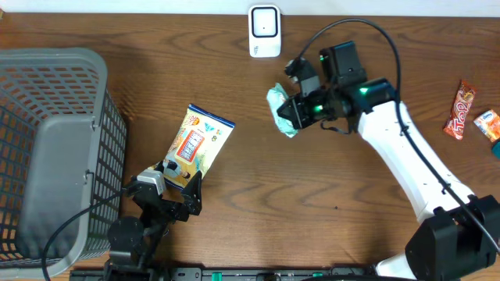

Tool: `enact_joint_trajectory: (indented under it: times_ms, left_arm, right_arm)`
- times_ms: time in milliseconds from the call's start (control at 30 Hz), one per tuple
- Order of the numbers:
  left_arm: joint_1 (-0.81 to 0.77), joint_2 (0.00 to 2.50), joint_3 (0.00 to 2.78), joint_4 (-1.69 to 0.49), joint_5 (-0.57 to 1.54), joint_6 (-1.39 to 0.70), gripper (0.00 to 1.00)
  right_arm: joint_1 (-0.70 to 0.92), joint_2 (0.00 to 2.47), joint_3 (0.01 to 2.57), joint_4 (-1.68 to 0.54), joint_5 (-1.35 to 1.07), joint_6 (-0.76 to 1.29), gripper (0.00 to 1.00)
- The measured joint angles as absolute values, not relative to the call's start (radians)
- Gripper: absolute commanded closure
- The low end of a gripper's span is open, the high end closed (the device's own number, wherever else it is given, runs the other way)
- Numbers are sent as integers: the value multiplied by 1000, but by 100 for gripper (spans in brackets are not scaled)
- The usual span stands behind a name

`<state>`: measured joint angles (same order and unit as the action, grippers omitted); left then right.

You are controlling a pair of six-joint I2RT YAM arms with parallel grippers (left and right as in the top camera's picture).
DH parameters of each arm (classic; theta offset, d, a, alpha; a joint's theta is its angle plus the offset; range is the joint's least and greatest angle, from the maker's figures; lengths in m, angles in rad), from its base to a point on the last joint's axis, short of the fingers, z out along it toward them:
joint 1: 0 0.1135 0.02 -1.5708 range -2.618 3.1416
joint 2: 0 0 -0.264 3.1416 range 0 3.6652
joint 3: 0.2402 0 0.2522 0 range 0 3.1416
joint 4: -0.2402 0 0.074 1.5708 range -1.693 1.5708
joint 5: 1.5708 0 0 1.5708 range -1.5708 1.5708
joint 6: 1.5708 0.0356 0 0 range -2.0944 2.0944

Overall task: Scan the item barcode
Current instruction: 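Hold the wipes pack in front of the scanner, then raise the mint-green wipes pack up to the white scanner face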

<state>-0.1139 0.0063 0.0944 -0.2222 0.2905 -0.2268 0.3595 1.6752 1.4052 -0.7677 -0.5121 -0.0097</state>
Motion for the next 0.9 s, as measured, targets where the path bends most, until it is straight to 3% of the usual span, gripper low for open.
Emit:
enact_joint_trajectory:
  times_ms: [467, 900]
  left_arm:
    - [-114, 6, 94, -222, 290, -227, 2]
    - [-114, 6, 94, -222, 290, -227, 2]
  right_arm:
    - [412, 1744, 1405, -732, -492, -139, 99]
    - [414, 1845, 1405, -477, -361, -59, 99]
